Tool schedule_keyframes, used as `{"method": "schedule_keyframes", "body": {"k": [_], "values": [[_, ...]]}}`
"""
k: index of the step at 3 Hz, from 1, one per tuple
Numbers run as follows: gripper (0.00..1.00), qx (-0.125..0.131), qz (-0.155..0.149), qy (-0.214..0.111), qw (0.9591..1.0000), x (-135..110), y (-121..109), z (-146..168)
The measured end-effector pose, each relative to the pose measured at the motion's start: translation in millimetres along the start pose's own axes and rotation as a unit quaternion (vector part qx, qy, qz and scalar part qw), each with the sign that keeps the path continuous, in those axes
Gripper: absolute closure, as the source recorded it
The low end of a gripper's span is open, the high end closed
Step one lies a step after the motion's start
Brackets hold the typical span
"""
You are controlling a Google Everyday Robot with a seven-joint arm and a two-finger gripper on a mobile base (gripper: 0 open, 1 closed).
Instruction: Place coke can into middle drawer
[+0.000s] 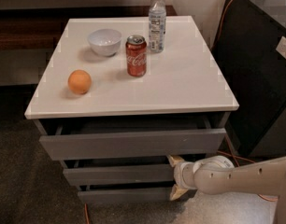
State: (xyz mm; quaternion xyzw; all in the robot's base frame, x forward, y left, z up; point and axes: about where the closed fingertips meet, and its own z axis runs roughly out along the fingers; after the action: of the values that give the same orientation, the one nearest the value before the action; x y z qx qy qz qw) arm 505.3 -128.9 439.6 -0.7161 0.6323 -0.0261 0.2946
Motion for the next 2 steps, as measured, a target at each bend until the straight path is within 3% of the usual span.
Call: {"method": "schedule_keyframes", "body": {"k": [1, 2], "values": [[0.01, -0.001, 0.005, 0.005, 1.0000, 7.8, -5.3, 12.0], [0.19, -0.011, 0.007, 0.012, 0.9998, 9.7, -10.3, 21.3]]}}
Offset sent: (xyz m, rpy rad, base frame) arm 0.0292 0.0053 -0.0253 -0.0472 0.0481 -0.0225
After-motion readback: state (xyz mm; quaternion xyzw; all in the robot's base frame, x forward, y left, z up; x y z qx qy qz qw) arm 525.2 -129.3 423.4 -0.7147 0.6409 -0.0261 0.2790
